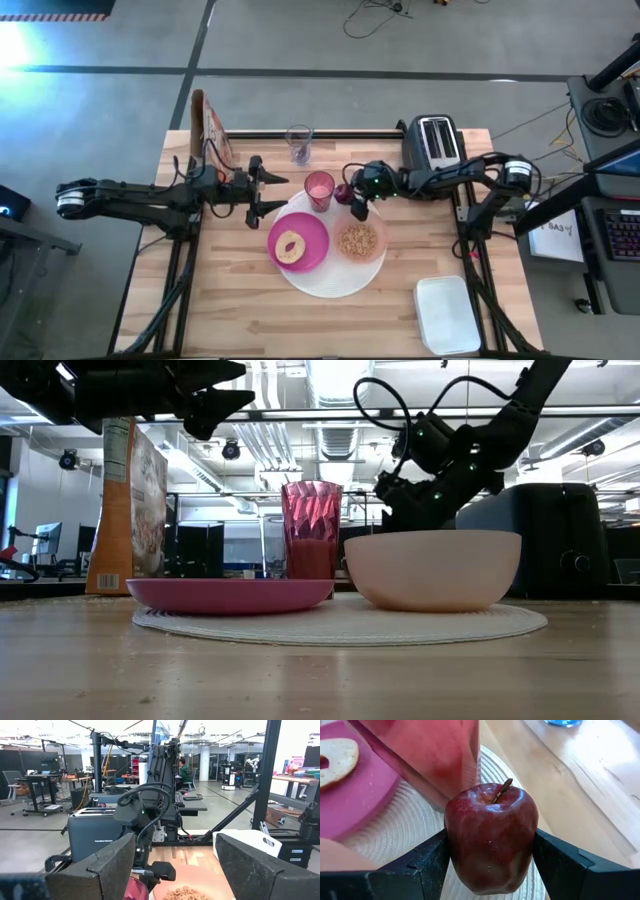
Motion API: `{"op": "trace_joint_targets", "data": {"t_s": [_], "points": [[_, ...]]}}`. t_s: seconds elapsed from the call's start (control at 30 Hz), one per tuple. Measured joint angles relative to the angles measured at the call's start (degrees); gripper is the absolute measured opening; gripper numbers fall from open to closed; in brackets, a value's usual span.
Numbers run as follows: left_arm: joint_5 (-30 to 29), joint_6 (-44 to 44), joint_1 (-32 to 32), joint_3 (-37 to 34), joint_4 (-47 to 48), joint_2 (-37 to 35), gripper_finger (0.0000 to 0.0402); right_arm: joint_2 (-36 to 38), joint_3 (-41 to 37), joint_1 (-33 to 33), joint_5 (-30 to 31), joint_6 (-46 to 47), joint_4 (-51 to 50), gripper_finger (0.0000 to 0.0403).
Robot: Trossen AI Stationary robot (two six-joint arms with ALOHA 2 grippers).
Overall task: Arrange a breakfast setting
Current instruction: Put the apple beside the red cup on the placemat
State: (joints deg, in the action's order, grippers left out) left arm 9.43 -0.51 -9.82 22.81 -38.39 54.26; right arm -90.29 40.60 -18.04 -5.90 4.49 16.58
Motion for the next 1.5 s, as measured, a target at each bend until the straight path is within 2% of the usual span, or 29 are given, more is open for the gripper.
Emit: {"op": "trace_joint_targets", "data": {"t_s": [0.3, 0.87, 1.17, 1.5], "points": [[0.00, 0.01, -0.02, 0.00, 0.35, 0.00, 0.0261, -0.27, 0.00, 0.02, -0.44, 3.45, 1.44, 0.0249], [0.00, 0.01, -0.02, 0.00, 0.33, 0.00, 0.0261, -0.61, 0.00, 0.02, 0.03, -0.67, 0.94, 0.0249], [0.00, 0.00, -0.02, 0.00, 0.31, 0.00, 0.0261, -0.58, 0.00, 0.02, 0.10, -1.60, 0.83, 0.0281], [0.00, 0.00, -0.02, 0.00, 0.30, 0.00, 0.0261, 0.82, 0.00, 0.17, -2.05, -2.39, -0.14, 0.0284]]}}
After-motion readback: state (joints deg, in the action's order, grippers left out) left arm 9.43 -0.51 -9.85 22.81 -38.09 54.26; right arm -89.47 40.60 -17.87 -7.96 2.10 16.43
